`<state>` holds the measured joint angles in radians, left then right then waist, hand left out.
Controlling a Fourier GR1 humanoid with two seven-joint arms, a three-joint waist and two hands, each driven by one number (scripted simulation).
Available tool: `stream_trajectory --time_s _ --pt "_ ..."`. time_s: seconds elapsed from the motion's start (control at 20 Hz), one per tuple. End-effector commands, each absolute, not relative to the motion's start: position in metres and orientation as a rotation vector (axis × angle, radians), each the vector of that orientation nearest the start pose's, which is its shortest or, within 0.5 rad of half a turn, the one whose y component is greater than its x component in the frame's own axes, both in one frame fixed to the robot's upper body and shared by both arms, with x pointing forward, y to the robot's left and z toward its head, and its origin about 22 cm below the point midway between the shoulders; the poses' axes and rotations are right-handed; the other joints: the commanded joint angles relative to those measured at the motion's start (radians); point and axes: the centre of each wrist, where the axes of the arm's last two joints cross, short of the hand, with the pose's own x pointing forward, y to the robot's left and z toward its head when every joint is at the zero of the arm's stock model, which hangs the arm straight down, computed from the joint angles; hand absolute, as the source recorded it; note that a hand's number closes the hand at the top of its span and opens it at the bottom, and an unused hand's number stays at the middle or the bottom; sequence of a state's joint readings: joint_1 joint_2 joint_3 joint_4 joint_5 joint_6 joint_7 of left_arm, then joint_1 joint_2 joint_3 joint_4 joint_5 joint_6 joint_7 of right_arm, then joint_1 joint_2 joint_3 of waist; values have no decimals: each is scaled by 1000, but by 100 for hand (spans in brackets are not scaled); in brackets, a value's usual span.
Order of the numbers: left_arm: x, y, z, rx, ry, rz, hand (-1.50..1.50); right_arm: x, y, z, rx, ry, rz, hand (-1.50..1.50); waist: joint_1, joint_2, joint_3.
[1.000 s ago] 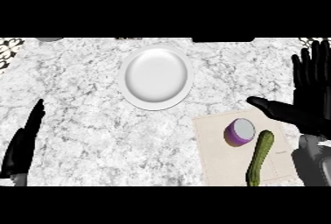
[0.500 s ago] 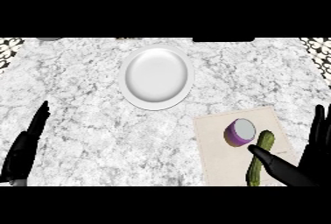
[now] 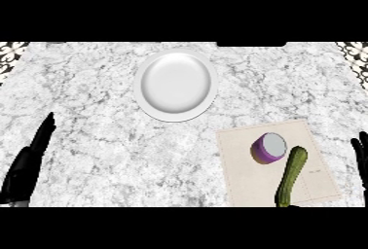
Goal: Pick the can from the placemat and place it in the plate
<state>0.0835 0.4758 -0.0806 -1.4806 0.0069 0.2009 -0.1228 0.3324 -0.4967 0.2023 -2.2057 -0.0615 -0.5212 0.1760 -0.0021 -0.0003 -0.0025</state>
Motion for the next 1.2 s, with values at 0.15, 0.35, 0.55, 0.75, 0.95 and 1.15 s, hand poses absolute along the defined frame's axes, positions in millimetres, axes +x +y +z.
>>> stream_trajectory --time_s 0.15,0.35,0.55,0.75,0.95,1.15 --pt "218 326 1 464 -1532 -312 0 159 -284 138 -485 -1421 210 -150 11 2 1" --pt "221 336 -2 466 -1528 -289 0 189 -285 149 -457 -1341 288 -150 16 3 2" --pt "232 327 4 472 -1521 -295 0 203 -282 143 -425 -1235 367 -150 10 2 2" --pt "213 331 -15 449 -1511 -300 0 229 -283 149 -410 -1153 466 -150 18 2 2" --pt "220 332 8 486 -1509 -313 0 241 -283 106 -400 -1080 577 -150 18 2 3" --pt "210 342 -13 464 -1503 -293 0 252 -280 116 -382 -1080 617 -150 8 1 2"
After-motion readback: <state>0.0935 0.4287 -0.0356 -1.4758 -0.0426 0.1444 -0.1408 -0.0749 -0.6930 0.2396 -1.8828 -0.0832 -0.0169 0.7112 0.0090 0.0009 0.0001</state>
